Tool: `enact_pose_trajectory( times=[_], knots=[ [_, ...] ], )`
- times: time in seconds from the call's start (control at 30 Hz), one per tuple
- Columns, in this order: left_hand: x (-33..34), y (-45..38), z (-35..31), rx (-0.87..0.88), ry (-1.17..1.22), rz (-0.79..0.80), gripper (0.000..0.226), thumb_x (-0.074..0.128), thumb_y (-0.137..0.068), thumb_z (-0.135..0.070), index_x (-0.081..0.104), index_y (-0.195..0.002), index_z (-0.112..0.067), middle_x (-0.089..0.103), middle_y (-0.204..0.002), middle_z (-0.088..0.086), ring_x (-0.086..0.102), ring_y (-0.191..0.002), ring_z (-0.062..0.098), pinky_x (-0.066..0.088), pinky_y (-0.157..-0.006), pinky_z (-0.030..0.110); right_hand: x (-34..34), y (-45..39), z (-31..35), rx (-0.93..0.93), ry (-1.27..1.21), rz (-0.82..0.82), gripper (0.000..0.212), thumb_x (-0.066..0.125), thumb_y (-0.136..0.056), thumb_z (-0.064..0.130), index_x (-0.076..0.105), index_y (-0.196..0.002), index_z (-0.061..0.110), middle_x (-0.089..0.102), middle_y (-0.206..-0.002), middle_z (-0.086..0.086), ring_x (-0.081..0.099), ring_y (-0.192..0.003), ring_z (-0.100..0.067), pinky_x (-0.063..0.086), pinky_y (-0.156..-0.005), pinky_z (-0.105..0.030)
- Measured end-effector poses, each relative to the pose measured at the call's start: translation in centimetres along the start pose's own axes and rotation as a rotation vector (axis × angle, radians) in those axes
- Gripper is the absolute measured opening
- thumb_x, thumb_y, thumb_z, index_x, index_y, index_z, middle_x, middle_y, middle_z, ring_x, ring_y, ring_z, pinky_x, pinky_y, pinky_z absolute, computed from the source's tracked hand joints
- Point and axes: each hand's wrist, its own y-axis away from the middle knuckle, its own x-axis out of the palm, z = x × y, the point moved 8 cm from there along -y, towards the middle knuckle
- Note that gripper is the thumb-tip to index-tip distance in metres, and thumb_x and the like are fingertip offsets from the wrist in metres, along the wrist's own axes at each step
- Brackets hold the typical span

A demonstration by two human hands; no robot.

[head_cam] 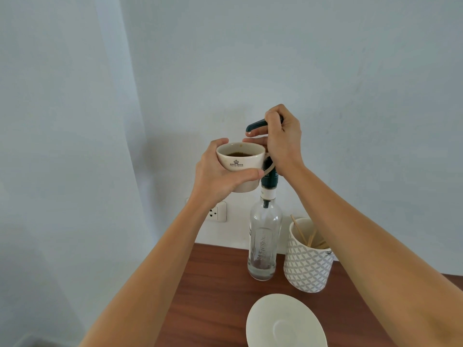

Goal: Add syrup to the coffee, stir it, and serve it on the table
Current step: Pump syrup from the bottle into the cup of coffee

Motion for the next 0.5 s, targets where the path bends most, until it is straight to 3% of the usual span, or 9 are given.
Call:
enact_pose_trajectory(
  times=[0.5],
  knots=[
    [-0.05, 0.23, -0.18, -0.01, -0.001, 0.007, 0.112, 0.084, -0.031, -0.055, 0.049, -0.134, -0.027, 0.064, -0.114, -0.01, 0.064, -0.105, 0.013, 0.058, -0.086, 0.034, -0.09, 0.09, -0.03, -0.007, 0.024, -0.005, 0.017, 0.042, -0.093, 0.012, 0.048, -0.078, 0.009, 0.069, -0.061, -0.008, 0.075, -0.059, -0.036, 0.055, -0.057, -0.038]
  ],
)
